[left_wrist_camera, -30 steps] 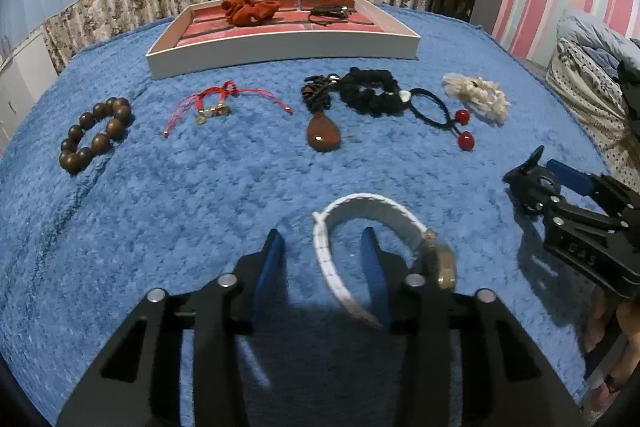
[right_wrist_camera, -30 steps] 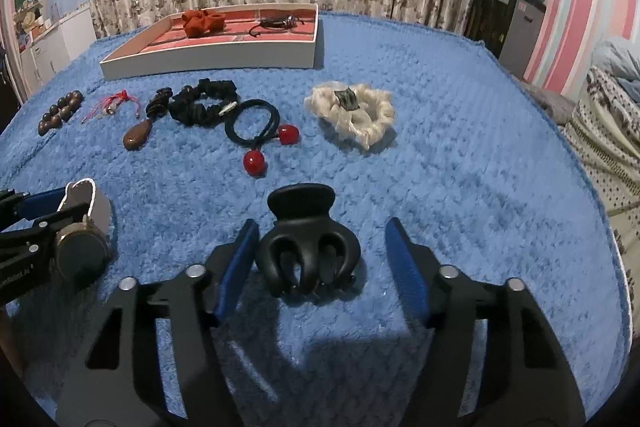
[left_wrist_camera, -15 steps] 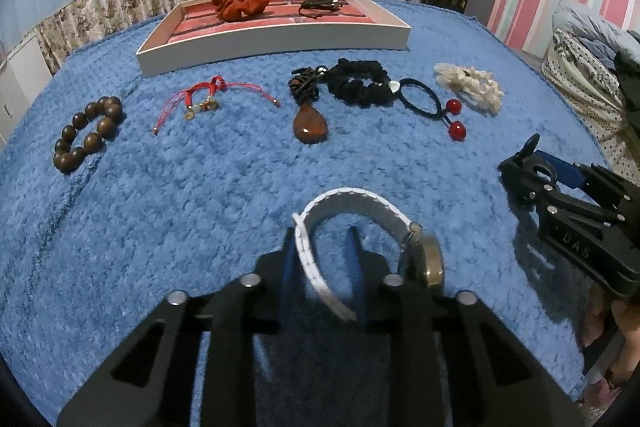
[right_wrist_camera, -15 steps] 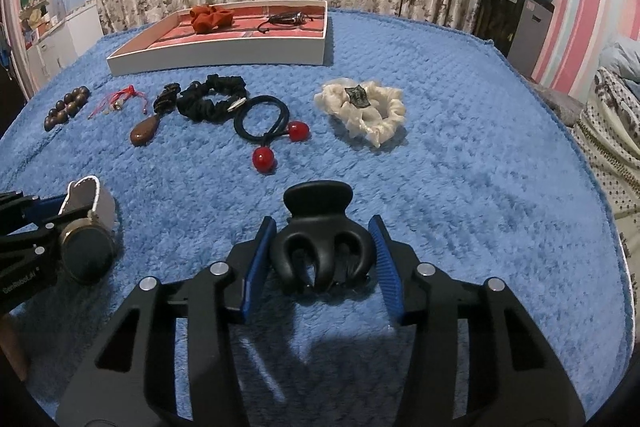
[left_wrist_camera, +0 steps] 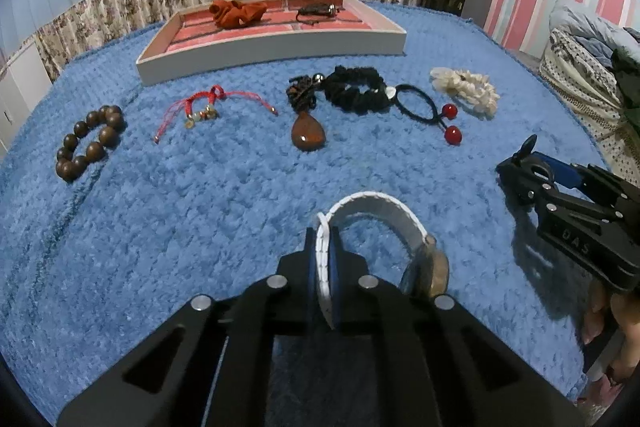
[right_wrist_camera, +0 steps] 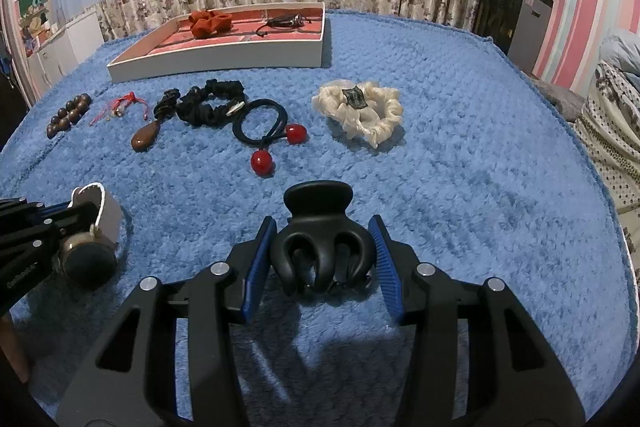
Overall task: Organize jewelry
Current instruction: 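Carry the watch and claw clip into the tray and open both tools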
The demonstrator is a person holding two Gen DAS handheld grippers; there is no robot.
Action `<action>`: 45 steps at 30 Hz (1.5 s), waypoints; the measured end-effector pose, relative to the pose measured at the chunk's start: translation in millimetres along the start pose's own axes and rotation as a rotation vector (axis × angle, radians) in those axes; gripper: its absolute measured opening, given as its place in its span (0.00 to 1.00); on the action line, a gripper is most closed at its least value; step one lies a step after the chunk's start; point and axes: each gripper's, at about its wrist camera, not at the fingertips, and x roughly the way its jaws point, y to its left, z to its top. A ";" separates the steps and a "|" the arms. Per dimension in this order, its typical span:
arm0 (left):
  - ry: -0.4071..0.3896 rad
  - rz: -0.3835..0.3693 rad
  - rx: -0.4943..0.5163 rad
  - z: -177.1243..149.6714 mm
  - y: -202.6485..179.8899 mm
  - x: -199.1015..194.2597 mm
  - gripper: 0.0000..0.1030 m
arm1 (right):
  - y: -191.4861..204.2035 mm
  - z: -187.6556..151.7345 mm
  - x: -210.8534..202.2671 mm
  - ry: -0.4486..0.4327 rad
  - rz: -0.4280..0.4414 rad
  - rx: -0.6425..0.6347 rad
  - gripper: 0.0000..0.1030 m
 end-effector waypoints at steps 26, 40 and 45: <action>-0.163 0.068 -0.084 56.9 56.9 -56.7 0.06 | 1.9 59.3 -22.9 -0.076 0.086 -0.037 0.46; -0.234 0.118 -0.126 156.3 123.7 -64.7 0.06 | 29.5 177.6 -11.9 -0.162 0.120 -0.087 0.46; -0.235 0.125 -0.112 195.4 135.9 -37.1 0.06 | 45.9 216.5 23.5 -0.183 0.104 -0.098 0.46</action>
